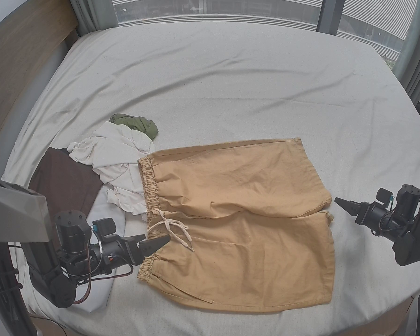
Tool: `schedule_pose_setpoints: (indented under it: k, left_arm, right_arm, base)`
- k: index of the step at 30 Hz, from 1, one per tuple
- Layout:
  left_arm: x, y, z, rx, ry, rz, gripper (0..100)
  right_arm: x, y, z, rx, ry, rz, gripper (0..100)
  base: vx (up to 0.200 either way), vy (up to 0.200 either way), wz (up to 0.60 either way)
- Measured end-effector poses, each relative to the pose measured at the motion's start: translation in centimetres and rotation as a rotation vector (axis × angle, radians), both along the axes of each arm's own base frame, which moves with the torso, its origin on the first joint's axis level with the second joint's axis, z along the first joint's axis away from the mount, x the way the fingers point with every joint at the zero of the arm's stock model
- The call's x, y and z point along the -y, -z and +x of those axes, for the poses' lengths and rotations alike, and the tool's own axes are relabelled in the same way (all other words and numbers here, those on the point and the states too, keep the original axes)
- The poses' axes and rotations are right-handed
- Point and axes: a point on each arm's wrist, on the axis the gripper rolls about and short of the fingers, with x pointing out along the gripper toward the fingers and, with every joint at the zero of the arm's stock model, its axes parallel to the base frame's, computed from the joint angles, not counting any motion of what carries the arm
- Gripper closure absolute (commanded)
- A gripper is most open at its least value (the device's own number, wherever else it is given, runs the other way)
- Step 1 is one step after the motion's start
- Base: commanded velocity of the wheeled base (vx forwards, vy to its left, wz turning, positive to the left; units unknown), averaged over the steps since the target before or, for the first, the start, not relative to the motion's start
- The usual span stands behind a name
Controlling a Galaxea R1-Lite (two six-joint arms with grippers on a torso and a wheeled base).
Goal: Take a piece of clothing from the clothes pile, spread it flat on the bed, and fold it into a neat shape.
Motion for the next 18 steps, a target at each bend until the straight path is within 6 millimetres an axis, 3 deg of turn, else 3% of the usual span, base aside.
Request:
schedule_pose_setpoints:
  k: [7,18]
  left_arm:
    - [-1.3,1.4,-1.7,-0.022,0.019,0.124,0]
    - [-2.6,3.0,-3.4,-0.138,0.003,0.169,0]
  right_arm:
    - [-0.5,0.0,-0.3,-0.005,-0.016,0.000,0]
    - [-0.7,0.1,-0.3,-0.011,-0.023,-0.001,0]
  base:
    - [0.000,0.000,0.00]
    - [0.000,0.000,0.00]
